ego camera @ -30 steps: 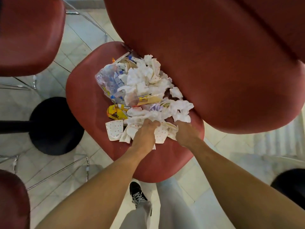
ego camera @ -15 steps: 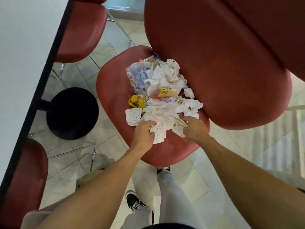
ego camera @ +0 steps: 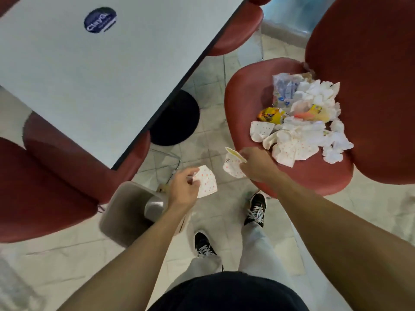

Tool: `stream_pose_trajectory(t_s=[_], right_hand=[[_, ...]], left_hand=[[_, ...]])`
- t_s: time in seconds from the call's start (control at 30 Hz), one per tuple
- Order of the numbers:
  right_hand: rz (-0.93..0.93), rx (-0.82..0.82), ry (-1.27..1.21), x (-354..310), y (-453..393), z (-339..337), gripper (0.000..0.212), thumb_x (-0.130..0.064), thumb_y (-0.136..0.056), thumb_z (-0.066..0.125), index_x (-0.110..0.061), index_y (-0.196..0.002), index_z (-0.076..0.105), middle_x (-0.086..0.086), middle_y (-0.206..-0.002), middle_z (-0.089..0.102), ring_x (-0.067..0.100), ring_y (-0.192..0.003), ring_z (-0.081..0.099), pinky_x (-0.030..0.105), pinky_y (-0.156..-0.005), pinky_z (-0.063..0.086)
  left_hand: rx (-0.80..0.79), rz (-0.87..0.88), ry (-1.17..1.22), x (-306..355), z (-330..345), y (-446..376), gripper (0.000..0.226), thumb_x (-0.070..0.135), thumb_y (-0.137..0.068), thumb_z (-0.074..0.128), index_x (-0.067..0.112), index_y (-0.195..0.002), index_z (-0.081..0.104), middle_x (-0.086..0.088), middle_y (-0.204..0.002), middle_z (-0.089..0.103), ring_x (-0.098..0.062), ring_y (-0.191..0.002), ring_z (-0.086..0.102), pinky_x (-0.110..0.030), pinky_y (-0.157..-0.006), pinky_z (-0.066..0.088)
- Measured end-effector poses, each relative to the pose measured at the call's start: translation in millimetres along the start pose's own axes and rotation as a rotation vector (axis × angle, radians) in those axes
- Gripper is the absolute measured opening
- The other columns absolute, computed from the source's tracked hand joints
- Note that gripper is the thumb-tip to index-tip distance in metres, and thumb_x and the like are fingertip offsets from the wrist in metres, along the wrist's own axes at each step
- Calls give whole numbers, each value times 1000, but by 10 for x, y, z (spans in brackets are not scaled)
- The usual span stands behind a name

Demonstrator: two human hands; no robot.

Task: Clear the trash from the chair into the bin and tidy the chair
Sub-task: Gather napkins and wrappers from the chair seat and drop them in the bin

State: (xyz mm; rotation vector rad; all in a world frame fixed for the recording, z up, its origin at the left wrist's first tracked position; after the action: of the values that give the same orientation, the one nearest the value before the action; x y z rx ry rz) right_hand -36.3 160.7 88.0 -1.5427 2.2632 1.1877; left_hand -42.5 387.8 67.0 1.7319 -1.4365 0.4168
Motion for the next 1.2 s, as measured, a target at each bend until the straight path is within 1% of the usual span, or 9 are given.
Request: stream_pose_trajectory(t_s=[0.1, 0.23, 0.4, 0.5, 0.6, 0.83, 1.0, 1.1, 1.2], right_hand=[[-61, -77, 11, -507, 88, 465, 39, -9, -79, 55, -18, -116, 66, 10, -109, 69, 29, -101, 64, 32, -84, 52], [-160, -205, 16, -1151, 250, 1091, 41, -3, -79, 53, -16, -116, 66, 6, -97, 66, 23, -88, 62, 28, -65, 48], [-256, -289, 74, -1656, 430, 1680, 40, -4, -83, 57, -16, -121, 62, 11, -115, 66, 18, -88, 56, 20, -53, 40], [-288, -331, 89, -1838, 534, 1929, 46, -14, -86, 61, -20, -131, 54, 6, -116, 63, 21, -100, 59, 26, -68, 47], [-281, -368, 91, -1895, 602, 2051, 52, -32, -85, 66, -26, -133, 49, 1, -117, 61, 23, -103, 58, 32, -83, 47], [-208, -340, 100, -1437, 417, 1624, 44, -17, -93, 59, -14, -136, 48, 10, -129, 58, 25, -113, 57, 33, -95, 48], [-116, -242, 57, -840, 108, 1010, 44, -20, -91, 61, -15, -134, 51, 10, -129, 57, 24, -113, 57, 27, -87, 43], [-28, -188, 19, -349, -80, 581, 43, -21, -90, 61, -16, -132, 53, 9, -129, 58, 25, -117, 55, 28, -93, 42], [59, -130, -28, 203, -217, 217, 43, -23, -87, 61, -16, -128, 57, 8, -126, 60, 27, -118, 54, 31, -98, 42]], left_hand=[[130, -48, 3, -509, -607, 239, 30, 0, -85, 64, 13, -112, 67, -3, -114, 65, -10, -95, 61, -18, -79, 47], [266, -150, 0, -1154, -1217, 489, 30, 2, -83, 64, 16, -109, 68, -2, -111, 64, -10, -90, 62, -23, -85, 50], [351, -248, 9, -1590, -1608, 636, 30, -1, -83, 63, 12, -110, 68, -4, -112, 65, -12, -95, 63, -19, -84, 47], [388, -286, -18, -1713, -1738, 686, 30, 0, -84, 63, 12, -111, 67, -8, -114, 61, -18, -97, 63, -16, -83, 42], [379, -287, -94, -1739, -1762, 691, 28, 7, -82, 67, 14, -110, 68, -7, -107, 62, -10, -85, 54, -13, -79, 36], [253, -175, -88, -1285, -1368, 470, 30, 10, -84, 68, 18, -112, 67, 0, -112, 62, -8, -93, 57, -19, -86, 45], [128, -78, -102, -685, -822, 141, 30, 8, -85, 65, 19, -112, 66, 0, -112, 60, -15, -98, 60, -29, -94, 49], [46, 4, -165, -276, -373, -118, 30, 14, -84, 67, 22, -112, 66, 1, -111, 61, -18, -100, 59, -36, -96, 48], [-45, 52, -192, 141, 135, -339, 32, 17, -85, 68, 22, -116, 64, 1, -111, 61, -16, -100, 57, -31, -91, 48]])
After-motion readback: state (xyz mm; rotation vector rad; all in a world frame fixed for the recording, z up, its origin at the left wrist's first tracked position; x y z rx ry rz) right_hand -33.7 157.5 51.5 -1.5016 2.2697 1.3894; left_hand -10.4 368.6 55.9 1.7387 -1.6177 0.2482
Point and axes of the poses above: each hand's wrist, its own y-axis away from the middle knuckle, its own z-axis out of the palm, x = y × z, the point moved 6 cm from there along -y, towards the middle knuckle
